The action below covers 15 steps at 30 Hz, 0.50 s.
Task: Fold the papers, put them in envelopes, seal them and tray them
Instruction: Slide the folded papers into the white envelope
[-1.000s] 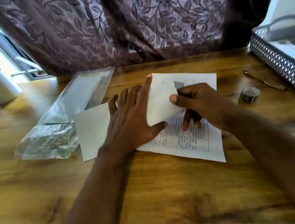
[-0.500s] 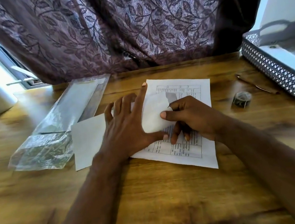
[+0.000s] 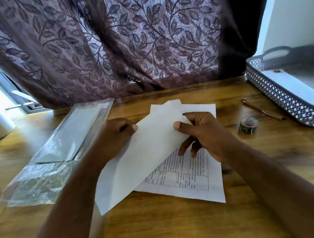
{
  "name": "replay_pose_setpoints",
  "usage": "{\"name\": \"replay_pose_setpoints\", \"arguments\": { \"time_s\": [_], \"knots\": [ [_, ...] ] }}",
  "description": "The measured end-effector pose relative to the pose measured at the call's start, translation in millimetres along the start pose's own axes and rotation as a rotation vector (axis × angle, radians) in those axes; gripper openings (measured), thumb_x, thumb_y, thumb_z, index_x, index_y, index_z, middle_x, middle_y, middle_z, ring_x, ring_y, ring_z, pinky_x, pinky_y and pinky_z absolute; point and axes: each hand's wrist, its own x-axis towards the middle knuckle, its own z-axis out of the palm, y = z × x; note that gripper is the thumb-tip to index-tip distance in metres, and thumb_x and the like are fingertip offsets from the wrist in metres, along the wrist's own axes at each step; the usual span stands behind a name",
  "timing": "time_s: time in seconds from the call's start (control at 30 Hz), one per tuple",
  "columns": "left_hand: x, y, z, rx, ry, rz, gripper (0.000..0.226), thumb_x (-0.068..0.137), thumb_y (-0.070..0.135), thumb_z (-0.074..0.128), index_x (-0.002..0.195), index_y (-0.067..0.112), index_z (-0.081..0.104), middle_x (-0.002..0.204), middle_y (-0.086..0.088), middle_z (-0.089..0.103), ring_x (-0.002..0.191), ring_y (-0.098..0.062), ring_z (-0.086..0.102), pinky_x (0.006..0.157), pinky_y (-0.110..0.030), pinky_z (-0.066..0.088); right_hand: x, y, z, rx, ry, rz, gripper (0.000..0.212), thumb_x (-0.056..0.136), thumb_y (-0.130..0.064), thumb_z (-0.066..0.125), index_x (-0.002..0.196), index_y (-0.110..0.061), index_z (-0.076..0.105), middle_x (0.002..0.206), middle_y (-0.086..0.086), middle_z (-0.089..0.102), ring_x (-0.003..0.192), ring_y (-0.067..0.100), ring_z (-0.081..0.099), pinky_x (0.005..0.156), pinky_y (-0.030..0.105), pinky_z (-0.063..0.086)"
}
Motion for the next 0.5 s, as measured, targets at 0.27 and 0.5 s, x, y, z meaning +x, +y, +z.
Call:
{"name": "replay_pose_setpoints", "arguments": {
  "time_s": [0.27,0.5],
  "knots": [
    [-3,12,4,-0.189,0.025,-0.042,0.032,0.097,0.02,0.062,0.083,-0.009,0.065,0.072,-0.008,0.055,0.066,-0.017,0.046,0.06,-0.028,0.036,5,4,-9,-0.133,0.061,-0.099,0.03,0.09,-0.028,0.072,0.117,-0.037,0.061,0.102,-0.005,0.078,0.049,0.029,0.065,0.045,0.032,0.054],
    [-8,13,2,-0.203,0.029,-0.068,0.033,0.098,0.019,0.06,0.071,0.001,0.061,0.064,-0.002,0.051,0.061,-0.012,0.043,0.057,-0.026,0.035,5,1,-12,-0.01,0.206,-0.16,0.023,0.096,-0.017,0.066,0.119,-0.02,0.066,0.099,0.002,0.078,0.058,0.034,0.071,0.043,0.032,0.052]
  ]
}}
